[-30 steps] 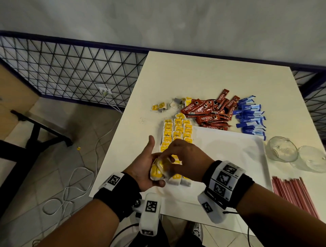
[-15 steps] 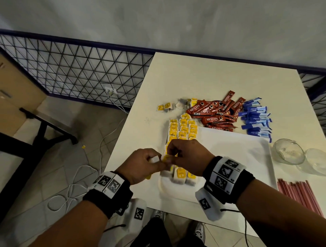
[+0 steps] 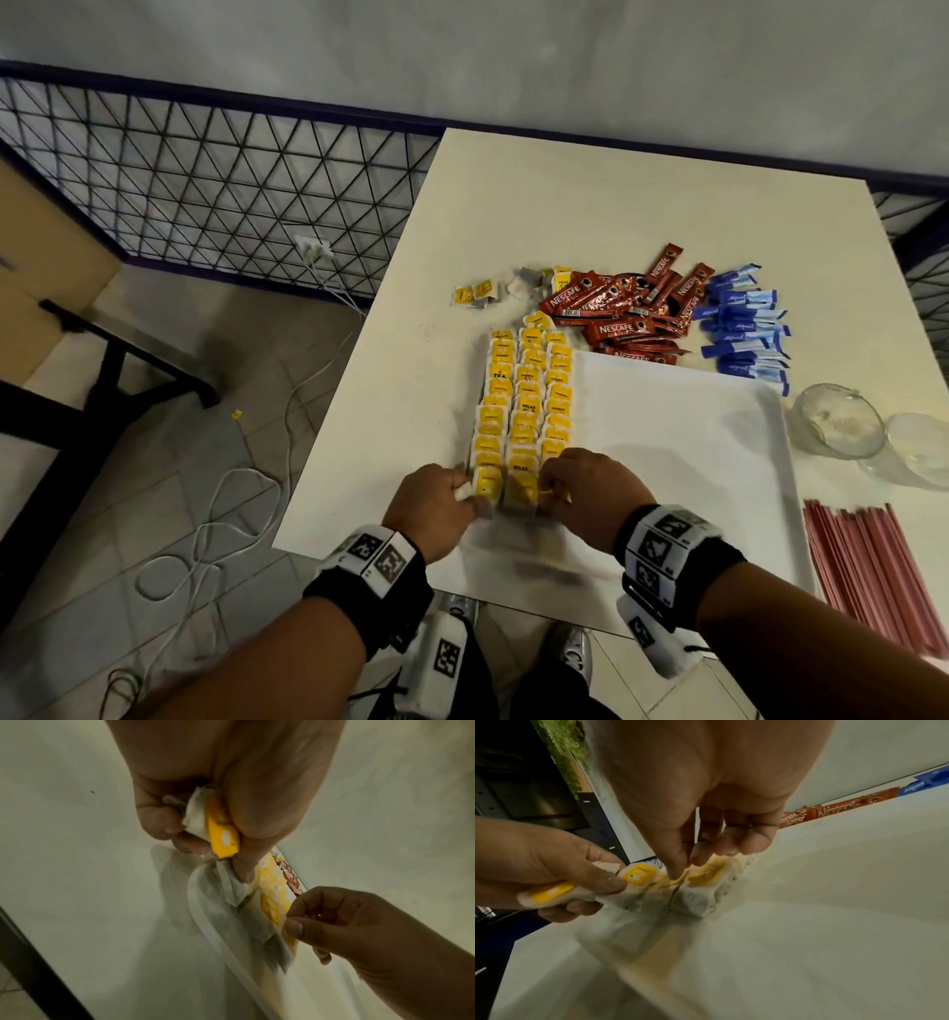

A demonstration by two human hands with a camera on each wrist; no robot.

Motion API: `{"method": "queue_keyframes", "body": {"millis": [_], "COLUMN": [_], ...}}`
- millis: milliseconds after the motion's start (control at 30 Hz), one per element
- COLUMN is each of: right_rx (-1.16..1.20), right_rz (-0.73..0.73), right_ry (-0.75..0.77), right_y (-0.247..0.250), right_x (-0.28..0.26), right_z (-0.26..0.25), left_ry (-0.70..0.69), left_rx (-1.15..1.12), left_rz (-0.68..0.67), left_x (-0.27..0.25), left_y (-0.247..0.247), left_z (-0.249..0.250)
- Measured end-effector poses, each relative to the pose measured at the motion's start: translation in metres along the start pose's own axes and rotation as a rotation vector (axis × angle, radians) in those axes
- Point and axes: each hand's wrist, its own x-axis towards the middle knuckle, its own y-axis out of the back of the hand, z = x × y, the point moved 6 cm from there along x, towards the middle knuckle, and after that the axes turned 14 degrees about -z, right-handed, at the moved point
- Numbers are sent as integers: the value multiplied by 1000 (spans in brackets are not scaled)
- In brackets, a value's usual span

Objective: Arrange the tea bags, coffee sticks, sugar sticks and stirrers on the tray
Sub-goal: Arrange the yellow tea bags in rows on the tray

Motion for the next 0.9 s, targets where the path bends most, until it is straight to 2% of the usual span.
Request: {"method": "queue_keyframes", "body": {"millis": [167, 333, 467, 900], "right_rx": [19, -14, -19, -140], "right_rz": [9, 46, 56, 45], "right_ry": [2, 43, 114, 113], "right_y": [-9, -9, -10, -12], "right_x": [-4, -5, -2, 9], "right_z": [4, 0, -8, -18], "left_ry": [39, 18, 51, 114], "left_rx": [84, 111, 123, 140], "left_rz": [47, 142, 140, 132], "left_x": [7, 1, 1, 3], "left_y": [-7, -2, -2, -8], "left_z": [-3, -1, -2, -6]}}
